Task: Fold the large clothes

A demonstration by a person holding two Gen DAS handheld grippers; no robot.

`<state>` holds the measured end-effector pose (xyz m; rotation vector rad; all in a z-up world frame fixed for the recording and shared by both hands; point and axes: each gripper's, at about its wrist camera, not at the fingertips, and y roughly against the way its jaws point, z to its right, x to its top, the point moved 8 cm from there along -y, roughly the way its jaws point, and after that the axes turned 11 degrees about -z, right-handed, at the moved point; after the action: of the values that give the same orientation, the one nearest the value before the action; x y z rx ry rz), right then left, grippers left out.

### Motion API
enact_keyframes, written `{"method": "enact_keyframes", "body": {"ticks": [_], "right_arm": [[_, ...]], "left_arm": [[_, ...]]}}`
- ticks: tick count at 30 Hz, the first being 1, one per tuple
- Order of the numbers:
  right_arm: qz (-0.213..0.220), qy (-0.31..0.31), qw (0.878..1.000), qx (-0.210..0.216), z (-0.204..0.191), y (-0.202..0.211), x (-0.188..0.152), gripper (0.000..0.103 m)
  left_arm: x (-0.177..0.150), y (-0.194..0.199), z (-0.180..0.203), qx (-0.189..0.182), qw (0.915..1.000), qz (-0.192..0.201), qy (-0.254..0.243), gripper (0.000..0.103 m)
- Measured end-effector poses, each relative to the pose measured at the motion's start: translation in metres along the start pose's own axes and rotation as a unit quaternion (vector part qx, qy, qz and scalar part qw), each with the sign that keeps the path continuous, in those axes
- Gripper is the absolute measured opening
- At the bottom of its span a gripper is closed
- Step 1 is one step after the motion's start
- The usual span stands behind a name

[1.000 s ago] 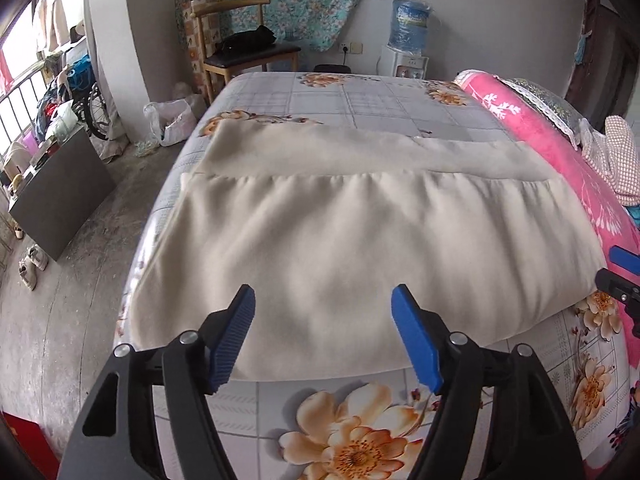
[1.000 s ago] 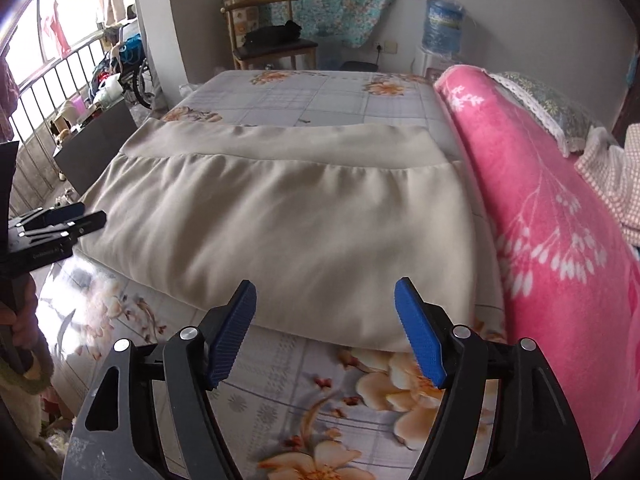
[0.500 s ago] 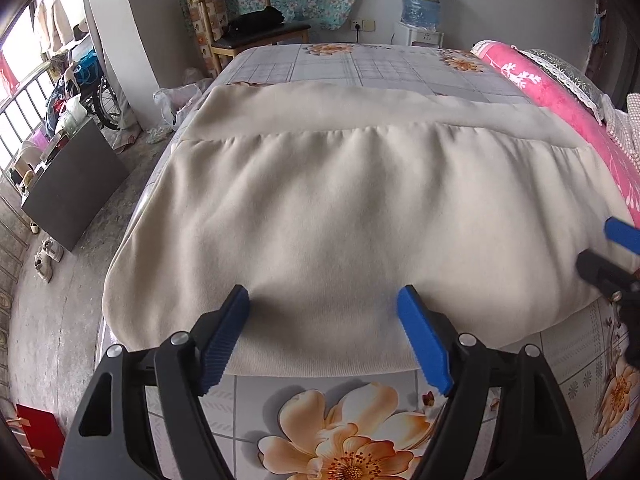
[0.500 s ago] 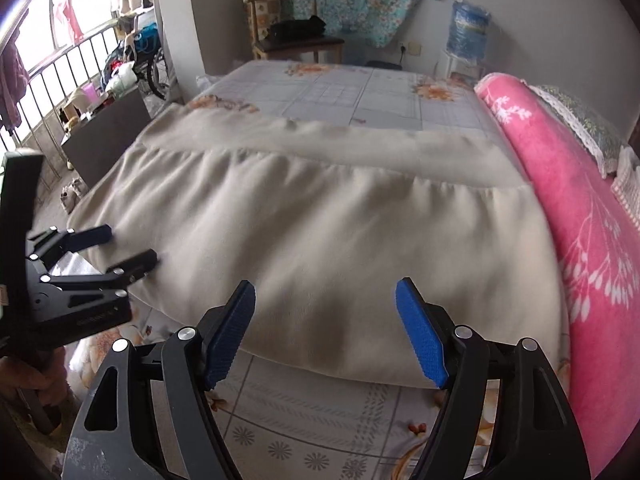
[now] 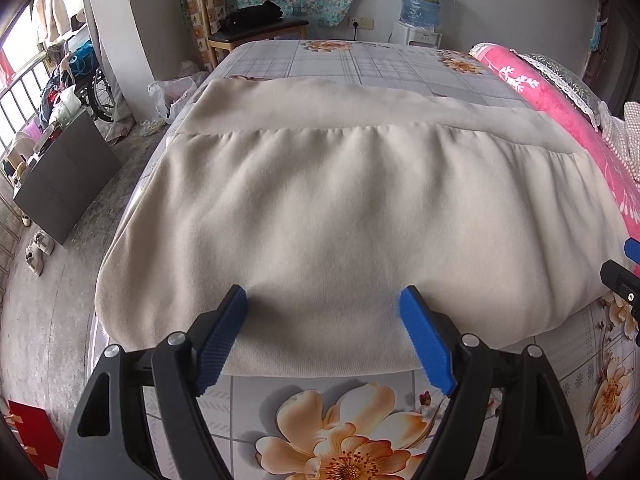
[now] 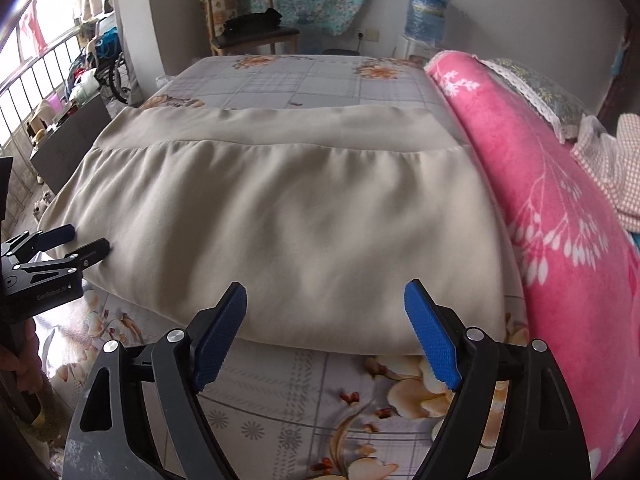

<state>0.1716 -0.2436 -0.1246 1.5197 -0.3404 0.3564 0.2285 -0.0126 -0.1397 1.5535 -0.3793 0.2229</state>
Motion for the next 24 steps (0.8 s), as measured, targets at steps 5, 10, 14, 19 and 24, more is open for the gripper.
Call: {"method": "enact_keyframes", "body": {"ticks": [5, 10, 14, 19, 24], "right_arm": [[-0.023, -0.026, 0.999, -0.011, 0.021, -0.017, -0.006, 0.079], [-0.024, -0.029, 0.999, -0.008, 0.022, -0.022, -0.007, 0.082], [-0.024, -0.032, 0.999, -0.004, 0.023, -0.024, -0.006, 0.083], [-0.023, -0.039, 0.999, 0.007, 0.025, -0.026, -0.007, 0.084], [-0.022, -0.050, 0.998, 0.022, 0.027, -0.027, -0.007, 0.084]], "left_arm": [[0.000, -0.001, 0.001, 0.001, 1.0000, -0.002, 0.001, 0.079], [0.001, -0.001, 0.002, 0.001, 1.0000, -0.003, 0.000, 0.080], [0.002, -0.002, 0.003, 0.002, 1.0000, -0.005, 0.001, 0.081], [0.002, -0.003, 0.002, 0.002, 1.0000, -0.007, 0.003, 0.081], [0.002, -0.003, 0.003, 0.001, 1.0000, -0.007, 0.002, 0.081]]}}
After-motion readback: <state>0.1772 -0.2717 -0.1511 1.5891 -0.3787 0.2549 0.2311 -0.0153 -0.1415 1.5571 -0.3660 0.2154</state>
